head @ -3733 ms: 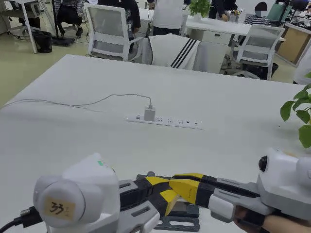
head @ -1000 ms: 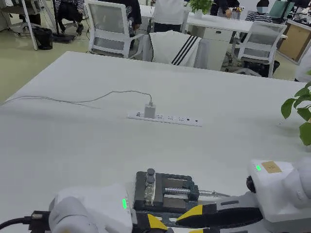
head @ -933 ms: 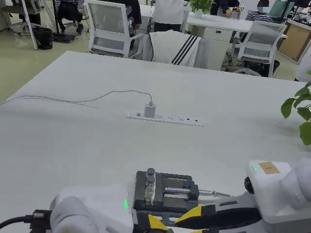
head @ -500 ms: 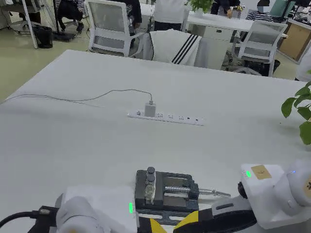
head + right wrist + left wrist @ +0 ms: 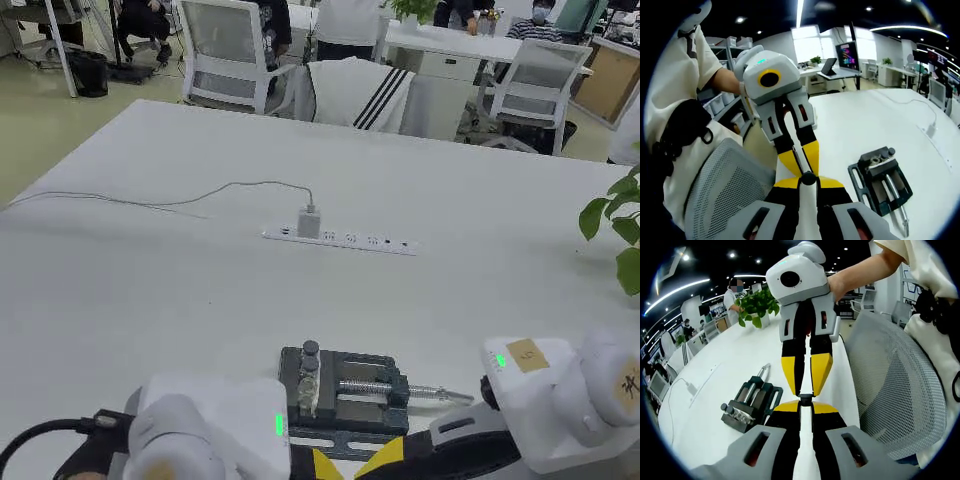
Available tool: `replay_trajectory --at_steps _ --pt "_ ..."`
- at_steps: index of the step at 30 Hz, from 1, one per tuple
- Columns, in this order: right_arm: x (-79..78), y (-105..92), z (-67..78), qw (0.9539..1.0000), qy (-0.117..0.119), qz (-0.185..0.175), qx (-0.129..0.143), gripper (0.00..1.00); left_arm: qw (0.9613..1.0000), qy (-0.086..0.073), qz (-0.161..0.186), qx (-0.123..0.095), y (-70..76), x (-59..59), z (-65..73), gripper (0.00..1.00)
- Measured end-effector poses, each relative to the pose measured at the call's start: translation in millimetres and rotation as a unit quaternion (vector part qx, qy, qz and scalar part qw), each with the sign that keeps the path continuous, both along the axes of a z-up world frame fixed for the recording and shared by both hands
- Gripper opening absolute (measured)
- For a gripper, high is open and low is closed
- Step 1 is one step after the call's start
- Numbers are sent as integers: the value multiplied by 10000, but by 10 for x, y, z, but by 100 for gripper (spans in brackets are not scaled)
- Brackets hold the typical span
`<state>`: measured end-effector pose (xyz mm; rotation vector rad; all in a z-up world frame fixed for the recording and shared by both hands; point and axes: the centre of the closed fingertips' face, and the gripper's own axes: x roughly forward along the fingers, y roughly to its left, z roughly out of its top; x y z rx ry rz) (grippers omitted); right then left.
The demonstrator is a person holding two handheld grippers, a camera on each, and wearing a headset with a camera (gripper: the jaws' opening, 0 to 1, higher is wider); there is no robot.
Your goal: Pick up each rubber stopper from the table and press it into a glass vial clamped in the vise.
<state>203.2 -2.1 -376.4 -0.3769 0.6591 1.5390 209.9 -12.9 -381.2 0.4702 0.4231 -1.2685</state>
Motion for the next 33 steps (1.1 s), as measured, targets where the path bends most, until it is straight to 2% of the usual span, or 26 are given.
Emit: replay_trajectory --at_steps 7,10,16,22,33 --pt "1 14 -2 9999 -103 55 -100 7 9999 -20 -82 118 10 -2 1 3" --pt "-11 28 -9 9998 -120 97 -133 6 9994 -111 -178 277 22 -15 -9 3" --pt "-40 51 -27 9992 -237 218 -255 6 9987 -83 -234 435 39 -36 -27 3" --pt "-33 61 -23 9987 -336 213 -306 6 9991 17 -159 396 55 -28 -24 3" --pt "-31 84 1 9986 -393 201 -288 7 9994 306 87 134 85 -20 -7 3"
